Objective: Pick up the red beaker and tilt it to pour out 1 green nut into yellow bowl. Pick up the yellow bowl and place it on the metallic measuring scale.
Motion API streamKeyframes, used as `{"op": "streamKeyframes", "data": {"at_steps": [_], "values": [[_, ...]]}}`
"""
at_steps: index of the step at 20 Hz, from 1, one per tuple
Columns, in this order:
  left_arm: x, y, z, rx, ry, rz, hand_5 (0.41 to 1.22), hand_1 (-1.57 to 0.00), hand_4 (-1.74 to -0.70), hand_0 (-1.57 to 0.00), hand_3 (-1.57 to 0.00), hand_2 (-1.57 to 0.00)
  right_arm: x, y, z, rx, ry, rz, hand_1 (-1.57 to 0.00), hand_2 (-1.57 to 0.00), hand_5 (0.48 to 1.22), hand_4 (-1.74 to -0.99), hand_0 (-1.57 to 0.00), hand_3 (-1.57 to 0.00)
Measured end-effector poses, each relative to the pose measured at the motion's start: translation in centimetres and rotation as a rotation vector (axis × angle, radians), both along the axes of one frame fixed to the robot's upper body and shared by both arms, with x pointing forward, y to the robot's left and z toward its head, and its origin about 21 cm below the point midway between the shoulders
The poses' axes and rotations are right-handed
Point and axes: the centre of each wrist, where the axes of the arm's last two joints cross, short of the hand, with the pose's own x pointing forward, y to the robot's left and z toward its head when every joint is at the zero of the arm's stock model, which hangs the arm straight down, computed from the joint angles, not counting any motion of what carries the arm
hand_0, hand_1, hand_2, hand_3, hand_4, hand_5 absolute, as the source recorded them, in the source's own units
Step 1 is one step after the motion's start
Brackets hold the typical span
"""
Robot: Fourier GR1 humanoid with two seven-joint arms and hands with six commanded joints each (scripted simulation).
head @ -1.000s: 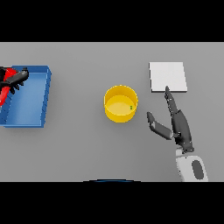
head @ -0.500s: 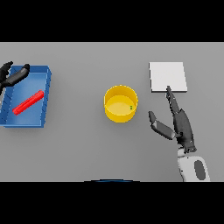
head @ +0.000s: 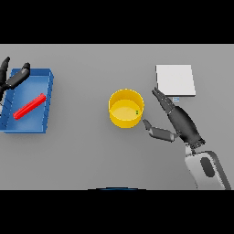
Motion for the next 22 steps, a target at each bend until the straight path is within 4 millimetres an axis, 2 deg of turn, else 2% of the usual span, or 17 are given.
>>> {"op": "streamKeyframes", "data": {"at_steps": [2, 6, 11, 15, 17, 18, 22], "values": [[-0.1, 0.2, 0.0, -0.016, -0.004, -0.002, 0.664, -0.01, -0.72, -0.01, 0.0, -0.01, 1.4, 0.2, 1.3, -0.202, -0.021, 0.083, 0.0, 0.0, 0.701, -1.22, 0.0, 0.0], [-0.1, -0.2, -0.2, -0.029, 0.006, -0.006, 0.672, 0.0, -0.71, 0.0, 0.0, 0.0, 3.0, 2.5, 3.0, -0.503, -0.126, 0.311, 0.0, 0.0, 0.703, -1.228, 0.0, 0.0], [-0.4, -0.2, -0.3, -0.028, 0.007, -0.015, 0.684, 0.0, -0.72, 0.0, 0.0, 0.0, 5.4, 4.4, 4.0, -0.736, -0.137, 0.483, 0.0, 0.0, 0.705, -1.212, 0.0, 0.0], [-0.3, 0.3, -0.2, -0.033, 0.005, -0.007, 0.688, 0.0, -0.72, 0.0, 0.0, 0.0, 6.6, 5.9, 2.7, -0.864, -0.087, 0.563, 0.0, 0.0, 0.704, -1.223, 0.0, 0.0], [-0.4, 0.5, -0.3, -0.044, -0.002, -0.016, 0.686, 0.0, -0.72, 0.0, 0.0, 0.0, 7.2, 7.2, 2.2, -0.917, -0.088, 0.579, 0.0, 0.0, 0.702, -1.226, 0.0, 0.0], [-0.6, 0.5, -0.5, -0.051, 0.003, -0.016, 0.688, 0.0, -0.72, 0.0, 0.0, 0.0, 7.6, 6.8, 2.4, -0.94, -0.08, 0.604, 0.0, 0.0, 0.703, -1.231, 0.0, 0.0], [-0.5, 0.6, -0.2, -0.047, 0.0, -0.012, 0.684, 0.0, -0.72, 0.0, 0.0, 0.0, 8.5, 8.2, 2.2, -1.022, -0.054, 0.623, 0.0, 0.0, 0.72, -1.266, 0.0, 0.0]]}}
